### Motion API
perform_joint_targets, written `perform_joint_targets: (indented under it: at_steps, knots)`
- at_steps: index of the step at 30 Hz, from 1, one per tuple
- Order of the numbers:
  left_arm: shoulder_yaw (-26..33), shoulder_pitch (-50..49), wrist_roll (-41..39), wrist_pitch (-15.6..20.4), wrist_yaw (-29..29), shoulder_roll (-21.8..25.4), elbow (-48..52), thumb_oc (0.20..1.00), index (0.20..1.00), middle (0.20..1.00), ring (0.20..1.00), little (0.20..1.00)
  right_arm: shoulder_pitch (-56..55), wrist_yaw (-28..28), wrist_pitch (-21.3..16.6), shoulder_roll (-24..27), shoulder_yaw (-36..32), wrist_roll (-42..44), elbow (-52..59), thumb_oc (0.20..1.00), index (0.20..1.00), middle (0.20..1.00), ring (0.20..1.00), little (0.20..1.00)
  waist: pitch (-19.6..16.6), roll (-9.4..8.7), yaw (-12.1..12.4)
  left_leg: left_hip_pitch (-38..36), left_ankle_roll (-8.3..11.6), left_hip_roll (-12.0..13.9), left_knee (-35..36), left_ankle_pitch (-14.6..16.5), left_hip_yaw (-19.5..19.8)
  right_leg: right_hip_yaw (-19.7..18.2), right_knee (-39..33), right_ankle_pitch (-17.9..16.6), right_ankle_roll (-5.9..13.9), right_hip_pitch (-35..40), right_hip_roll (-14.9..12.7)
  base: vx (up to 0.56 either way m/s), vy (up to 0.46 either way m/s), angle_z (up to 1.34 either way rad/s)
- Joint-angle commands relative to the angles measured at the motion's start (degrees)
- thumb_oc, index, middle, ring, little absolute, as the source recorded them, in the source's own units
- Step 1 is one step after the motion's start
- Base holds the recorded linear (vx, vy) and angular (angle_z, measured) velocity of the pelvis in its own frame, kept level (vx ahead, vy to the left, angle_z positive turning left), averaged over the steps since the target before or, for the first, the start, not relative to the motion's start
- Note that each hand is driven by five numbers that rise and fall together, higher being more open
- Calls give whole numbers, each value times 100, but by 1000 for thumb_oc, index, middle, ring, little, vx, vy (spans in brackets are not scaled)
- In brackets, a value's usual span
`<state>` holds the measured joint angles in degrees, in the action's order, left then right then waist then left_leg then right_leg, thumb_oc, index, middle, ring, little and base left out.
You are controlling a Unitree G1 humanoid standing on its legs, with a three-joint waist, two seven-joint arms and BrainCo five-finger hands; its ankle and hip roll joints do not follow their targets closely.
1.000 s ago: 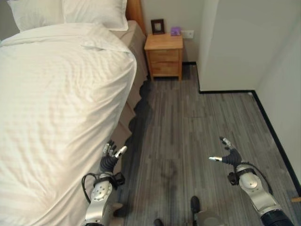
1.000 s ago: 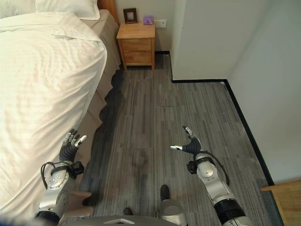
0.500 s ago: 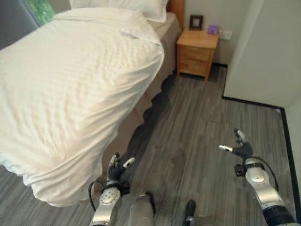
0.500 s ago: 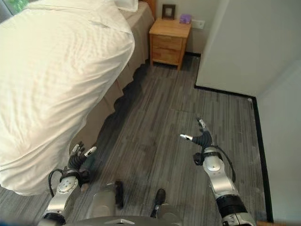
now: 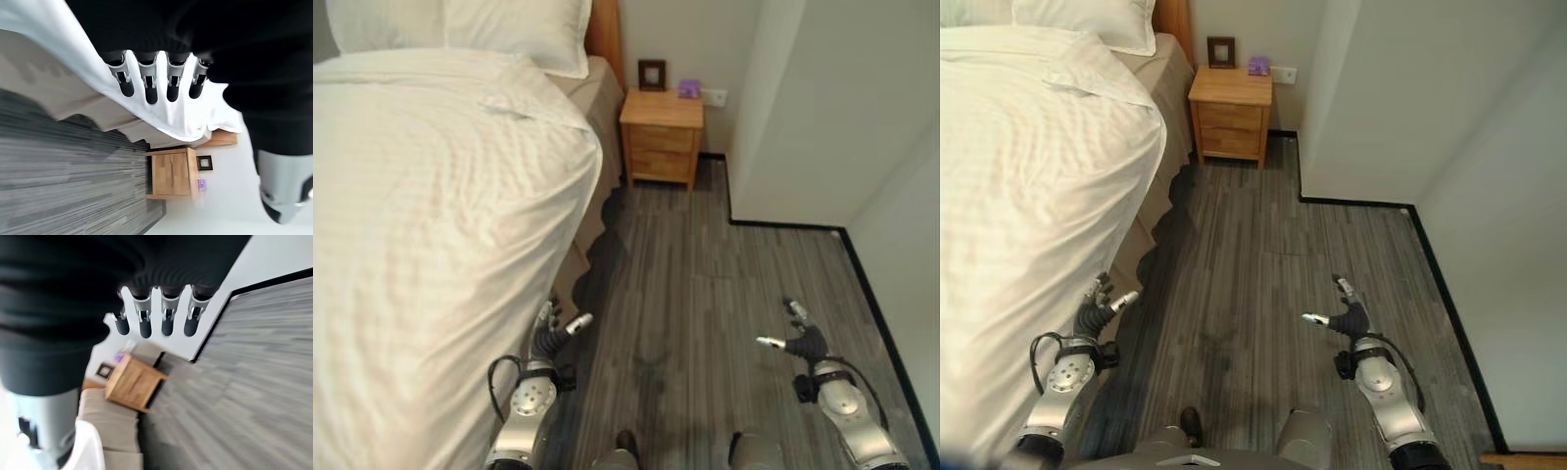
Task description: Making the bed.
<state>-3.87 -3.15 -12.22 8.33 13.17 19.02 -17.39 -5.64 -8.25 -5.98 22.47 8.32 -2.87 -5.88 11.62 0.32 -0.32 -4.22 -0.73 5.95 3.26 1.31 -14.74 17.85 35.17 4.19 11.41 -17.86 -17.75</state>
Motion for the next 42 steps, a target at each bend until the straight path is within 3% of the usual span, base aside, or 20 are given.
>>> perform_joint_targets:
  at_steps: [1, 3, 4, 8, 10, 11, 13, 16, 20, 21, 23, 25, 28, 29, 30, 33, 35, 39, 40, 42]
  knots:
    - [146, 6, 100, 207, -243, 289, 433, 1000, 1000, 1000, 1000, 1000, 449, -87, -291, 43, -527, 110, -218, 1000, 1000, 1000, 1000, 1000, 145, -357, -213, -226, 767, 117, 174, -229, 200, 464, -2759, -988, 234, 894, 273, 659, -128, 110]
    - [157, 43, 132, 183, -297, 280, 403, 1000, 1000, 1000, 1000, 1000, 453, -115, -273, 2, -557, 105, -274, 1000, 1000, 1000, 1000, 1000, 120, -342, -346, -394, 856, 183, 174, -46, 295, 770, -3488, -1239, 222, 908, 383, 687, -148, 135]
    - [290, 92, 217, 169, -323, 256, 365, 1000, 1000, 1000, 1000, 1000, 417, -167, -264, -51, -642, 114, -365, 1000, 1000, 1000, 1000, 1000, 66, -377, -446, -760, 1036, 289, 174, 328, 310, 1086, -3994, -1476, 345, 494, 235, 720, -157, 139]
    - [293, -55, 173, 230, -282, 106, 204, 1000, 1000, 1000, 1000, 1000, 256, -88, -237, -54, -527, 39, -460, 1000, 1000, 1000, 1000, 1000, -101, -320, -661, -1636, 1137, 383, 120, 616, 522, 682, -3873, -1587, 158, 635, 392, 707, -154, 77]
    - [275, -180, 116, 209, -314, -1, 119, 1000, 1000, 1000, 1000, 1000, 244, -41, -201, 24, -530, 63, -526, 1000, 1000, 1000, 1000, 1000, -144, -119, -633, -1546, 1350, 748, -944, 102, 541, 801, -3813, -1558, -34, 1012, 506, 662, -227, 44]
    - [281, -234, 17, 213, -284, -58, 103, 1000, 1000, 1000, 1000, 1000, 288, -40, -213, 47, -460, 118, -586, 1000, 1000, 1000, 1000, 1000, -145, -95, -619, -1286, 1451, 881, -1791, -417, 617, 902, -3824, -1447, -206, 1253, 579, 479, -278, 28]
    - [295, -423, -234, 251, -313, -116, 215, 1000, 1000, 1000, 1000, 1000, 424, 2, -215, 135, -335, 270, -528, 1000, 1000, 1000, 1000, 1000, 67, -216, -370, -526, 1485, 871, -3592, -1088, 717, 926, -3860, -1122, -556, 1804, 734, 528, -323, -25]
    - [307, -508, -433, 263, -326, -150, 291, 1000, 1000, 1000, 1000, 1000, 563, 29, -179, 202, -262, 329, -538, 1000, 1000, 1000, 1000, 1000, 218, -442, -34, 284, 1237, 970, -4287, -780, 385, 660, -4016, -737, -651, 2305, 838, 582, -159, -118]
    - [289, -585, -472, 292, -296, -190, 345, 1000, 1000, 1000, 1000, 1000, 719, 77, -151, 214, -125, 290, -574, 1000, 1000, 1000, 1000, 1000, 272, -389, 350, 1191, 1016, 845, -3112, -535, -74, 331, -4017, -364, -468, 2646, 902, 486, 94, -60]
    - [304, -640, -456, 259, -367, -207, 445, 1000, 1000, 1000, 1000, 1000, 706, 85, -181, 205, -116, 240, -532, 1000, 1000, 1000, 1000, 1000, 127, -238, 445, 1391, 940, 860, -1709, -762, -829, 334, -4017, -88, -342, 2900, 1024, 554, 143, -99]
    - [321, -574, -413, 221, -353, -190, 431, 1000, 1000, 1000, 1000, 1000, 826, 14, -225, 235, -157, 209, -504, 1000, 1000, 1000, 1000, 1000, 67, -161, 419, 1345, 1025, 953, -1061, -1035, -1791, 434, -4017, 221, -314, 3276, 1191, 658, 92, -48]
    - [315, -540, -443, 190, -387, -161, 472, 1000, 1000, 1000, 1000, 1000, 883, -4, -240, 250, -171, 232, -399, 1000, 1000, 1000, 1000, 1000, -27, -145, 430, 1205, 904, 973, -837, -1162, -2492, 624, -3882, 292, -246, 3620, 1215, 519, 31, 18]
    - [348, -677, -422, 158, -435, -145, 507, 1000, 1000, 1000, 1000, 1000, 866, 107, -215, 170, -95, 122, -342, 1000, 1000, 1000, 1000, 1000, -165, -215, 552, 929, 521, 467, -510, -930, -2352, 868, -3082, 46, 49, 3696, 904, 471, 173, 3]
    - [333, -613, -419, 163, -421, -114, 527, 1000, 1000, 1000, 1000, 1000, 821, 171, -224, 114, -14, -67, -306, 1000, 1000, 1000, 1000, 1000, -142, -224, 524, 563, 243, 118, -286, -711, -2318, 1004, -1633, -737, 359, 3305, 337, 429, 251, 59]
    - [339, -576, -448, 161, -382, -64, 592, 1000, 1000, 1000, 1000, 1000, 853, 186, -213, 97, 46, -152, -284, 1000, 1000, 1000, 1000, 1000, -85, -171, 454, 382, 79, 51, -187, -707, -2358, 958, -862, -1274, 359, 2948, 156, 413, 230, 78]
    - [455, -433, -594, 243, -277, 71, 864, 1000, 1000, 1000, 1000, 1000, 893, 183, -199, 57, 96, -223, -195, 1000, 1000, 1000, 1000, 1000, 4, -50, 289, 22, 4, 33, 55, -552, -1838, 654, 142, -1256, 319, 2130, -158, 375, -17, 131]
    - [626, -419, -669, 291, -219, 208, 1103, 1000, 1000, 1000, 1000, 1000, 919, 165, -187, 92, 68, -253, -107, 1000, 1000, 1000, 1000, 1000, 12, -105, 244, 9, 140, 106, 105, -519, -1528, 767, -252, -1040, 206, 1910, -528, 372, -223, 220]
    - [896, -341, -683, 463, -172, 496, 1449, 1000, 1000, 1000, 1000, 1000, 877, 177, -223, 191, -89, -104, 87, 1000, 1000, 1000, 1000, 1000, 56, -231, 125, 47, 435, 182, 139, -535, -875, 553, -1675, -824, 97, 1650, -330, 259, -281, 169]
    - [1055, -305, -731, 564, -220, 554, 1560, 1000, 1000, 1000, 1000, 1000, 817, 167, -236, 218, -226, -26, 140, 1000, 1000, 1000, 1000, 1000, 80, -328, 17, -8, 604, 157, 165, -431, -455, -5, -2740, -799, 166, 1521, -87, 337, -302, 181]
    - [1193, -196, -736, 626, -237, 615, 1524, 1000, 1000, 1000, 1000, 1000, 809, 148, -245, 204, -323, 41, 127, 1000, 1000, 1000, 1000, 1000, 98, -410, -44, -48, 707, 164, 174, -337, -137, -506, -3284, -1004, 233, 1382, 1, 388, -350, 151]
